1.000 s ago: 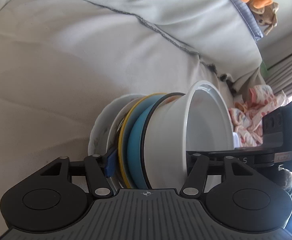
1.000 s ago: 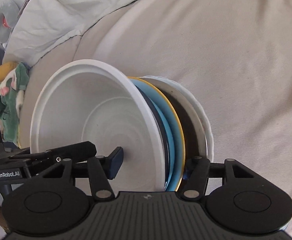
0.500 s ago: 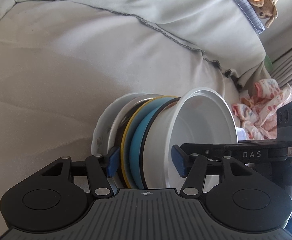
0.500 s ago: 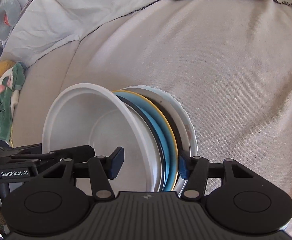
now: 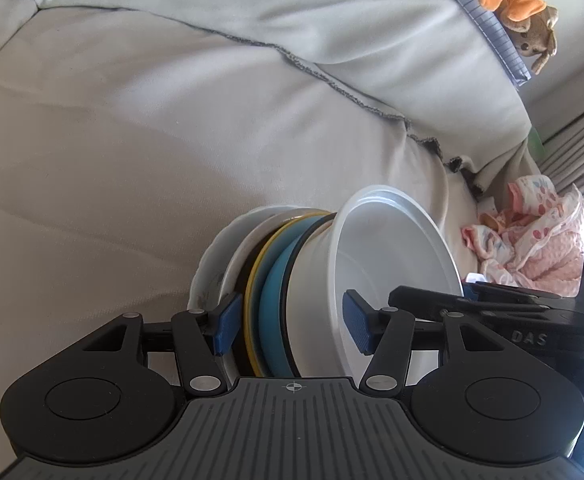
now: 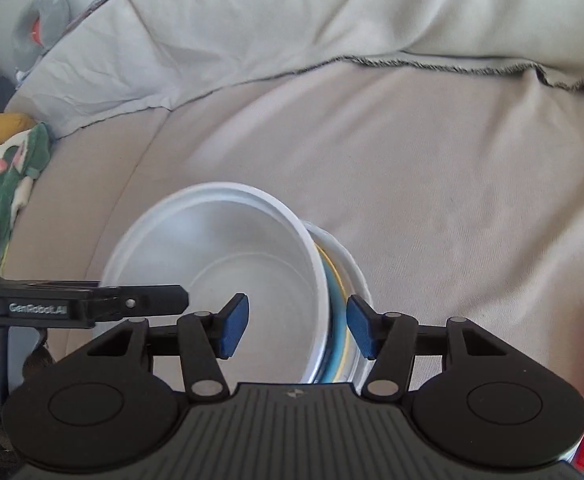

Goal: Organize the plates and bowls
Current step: 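Lower the bowl stack into place and open both tools, then move both tools to the red-and-white rectangular tray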

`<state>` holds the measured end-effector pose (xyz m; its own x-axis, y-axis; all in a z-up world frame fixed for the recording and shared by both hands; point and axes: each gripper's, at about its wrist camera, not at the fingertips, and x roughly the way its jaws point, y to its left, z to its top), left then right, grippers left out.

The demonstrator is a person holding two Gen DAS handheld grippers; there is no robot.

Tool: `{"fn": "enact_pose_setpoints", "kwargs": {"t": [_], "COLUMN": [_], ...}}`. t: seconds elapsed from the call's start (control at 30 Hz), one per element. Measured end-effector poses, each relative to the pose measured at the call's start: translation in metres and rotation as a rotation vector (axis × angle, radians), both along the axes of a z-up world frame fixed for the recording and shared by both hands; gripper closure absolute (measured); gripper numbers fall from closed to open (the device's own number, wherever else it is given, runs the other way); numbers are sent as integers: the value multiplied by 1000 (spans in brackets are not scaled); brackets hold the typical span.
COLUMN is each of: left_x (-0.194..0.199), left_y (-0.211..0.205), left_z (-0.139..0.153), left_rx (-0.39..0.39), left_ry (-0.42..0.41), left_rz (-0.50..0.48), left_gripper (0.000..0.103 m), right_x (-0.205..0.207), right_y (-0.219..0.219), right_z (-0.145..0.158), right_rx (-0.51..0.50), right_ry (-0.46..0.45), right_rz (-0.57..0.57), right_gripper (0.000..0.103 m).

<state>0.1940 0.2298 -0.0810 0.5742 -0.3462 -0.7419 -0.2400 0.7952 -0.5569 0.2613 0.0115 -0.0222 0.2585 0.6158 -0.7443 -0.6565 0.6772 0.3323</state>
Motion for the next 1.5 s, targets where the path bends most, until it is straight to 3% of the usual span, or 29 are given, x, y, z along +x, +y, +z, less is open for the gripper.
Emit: {"fn": "enact_pose_setpoints", "kwargs": {"t": [0.13, 0.47, 0.5, 0.53, 0.7, 0.87, 1.2, 1.5], "left_x": [0, -7, -9, -11, -21, -17, -17, -30], "left_y": [0, 3, 6, 8, 14, 11, 16, 5], "left_z": [1, 7, 9, 11, 21, 16, 8, 17], "left_rx": [1, -10, -17, -37, -83, -37, -61, -17], "left_ry": [-4, -36, -48, -68, -135, -93, -77, -106], "left_rz": [1, -9, -1, 0, -1, 16, 47, 120], "left_gripper": [44, 44, 46, 59, 60, 62, 62, 62], "right_x": [-7, -7, -7, -7, -10, -14, -18, -25], "right_y": [6, 1, 0, -1, -4, -10, -16, -27], "right_z": [1, -8, -8, -8, -10, -10, -7, -6], "right_rx": [-21, -8, -1, 5, 12, 18, 77, 132], "right_ry": [-37, -8, -3, 1, 8, 22, 48, 10], "right_rz": [9, -27, -32, -34, -48, -56, -66, -56], "right_gripper": [46, 47, 47, 48, 48, 48, 47, 47]}}
